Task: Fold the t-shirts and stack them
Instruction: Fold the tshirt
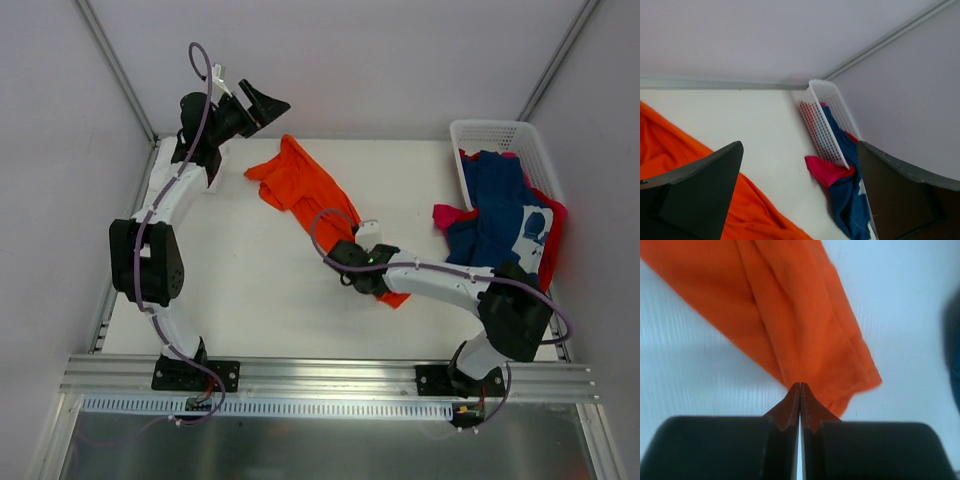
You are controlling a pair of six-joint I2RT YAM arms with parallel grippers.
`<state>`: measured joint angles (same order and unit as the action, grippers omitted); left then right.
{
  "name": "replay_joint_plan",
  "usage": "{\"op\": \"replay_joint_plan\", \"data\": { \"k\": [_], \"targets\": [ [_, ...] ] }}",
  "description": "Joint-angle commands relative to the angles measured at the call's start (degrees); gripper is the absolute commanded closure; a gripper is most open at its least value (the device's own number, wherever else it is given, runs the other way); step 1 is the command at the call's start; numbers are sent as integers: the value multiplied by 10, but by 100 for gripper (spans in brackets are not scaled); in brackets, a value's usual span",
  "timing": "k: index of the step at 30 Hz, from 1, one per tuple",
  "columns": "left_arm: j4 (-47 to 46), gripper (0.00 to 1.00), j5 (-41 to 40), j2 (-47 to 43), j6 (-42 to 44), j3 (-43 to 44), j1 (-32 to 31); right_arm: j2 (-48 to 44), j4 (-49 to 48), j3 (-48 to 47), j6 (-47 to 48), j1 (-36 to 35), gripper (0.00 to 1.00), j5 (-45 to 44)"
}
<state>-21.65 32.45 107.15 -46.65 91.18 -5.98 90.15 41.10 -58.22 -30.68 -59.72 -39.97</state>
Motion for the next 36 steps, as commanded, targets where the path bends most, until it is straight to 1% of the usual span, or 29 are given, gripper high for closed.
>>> {"op": "replay_joint_plan", "data": {
  "k": [1,2,3,4,6,8,9,12,15,20,21,22,23,24,25,26,27,28,29,31,32,34,35,36],
  "targets": [
    [-8,1,-12,-20,9,-117,-8,4,-115,-23,123,87,99,99],
    [-13,1,-12,-26,-4,-142,-9,5,-137,-22,135,108,100,129],
    [-19,1,-10,-27,-19,-191,-12,6,-163,-24,145,143,100,152],
    [-35,1,-12,-30,-24,-214,-15,12,-168,-29,161,155,100,176],
    [-49,1,-13,-35,-28,-278,-22,20,-170,-41,180,180,100,182],
    [-59,1,-12,-41,-30,-310,-30,36,-172,-55,200,196,100,197],
    [-61,1,-11,-43,-30,-340,-32,42,-175,-59,203,216,100,205],
    [-77,1,-10,-65,-27,-399,-41,57,-202,-51,201,256,100,252],
    [-78,1,-15,-102,-17,-446,-50,60,-240,-23,179,283,100,306],
    [-46,1,-26,-192,5,-498,-60,72,-309,53,127,291,100,357],
    [-33,1,-30,-208,10,-505,-61,72,-337,66,107,291,100,379],
    [-25,1,-35,-239,16,-518,-62,71,-356,98,94,291,100,391],
    [-18,1,-40,-255,18,-524,-62,64,-404,120,78,290,100,409],
    [-9,1,-49,-270,21,-532,-63,63,-444,143,36,289,100,448],
    [-5,1,-55,-296,25,-544,-63,62,-486,168,15,285,100,466],
    [-1,1,-59,-308,26,-550,-64,65,-557,206,-6,273,100,482],
    [6,1,-71,-327,29,-554,-65,77,-578,216,-39,262,100,490],
    [8,1,-76,-333,31,-562,-66,84,-589,219,-51,250,100,488],
    [11,1,-77,-339,30,-564,-66,92,-598,217,-63,216,100,473],
    [18,1,-79,-348,28,-567,-66,122,-602,198,-102,175,100,456],
    [18,1,-78,-351,26,-572,-66,133,-603,186,-116,131,100,441],
    [22,1,-79,-360,24,-576,-67,169,-605,142,-140,86,100,429],
    [27,1,-81,-365,24,-579,-67,183,-602,123,-157,47,100,420],
    [34,1,-83,-370,27,-578,-66,198,-596,99,-163,29,100,420]
  ]
}}
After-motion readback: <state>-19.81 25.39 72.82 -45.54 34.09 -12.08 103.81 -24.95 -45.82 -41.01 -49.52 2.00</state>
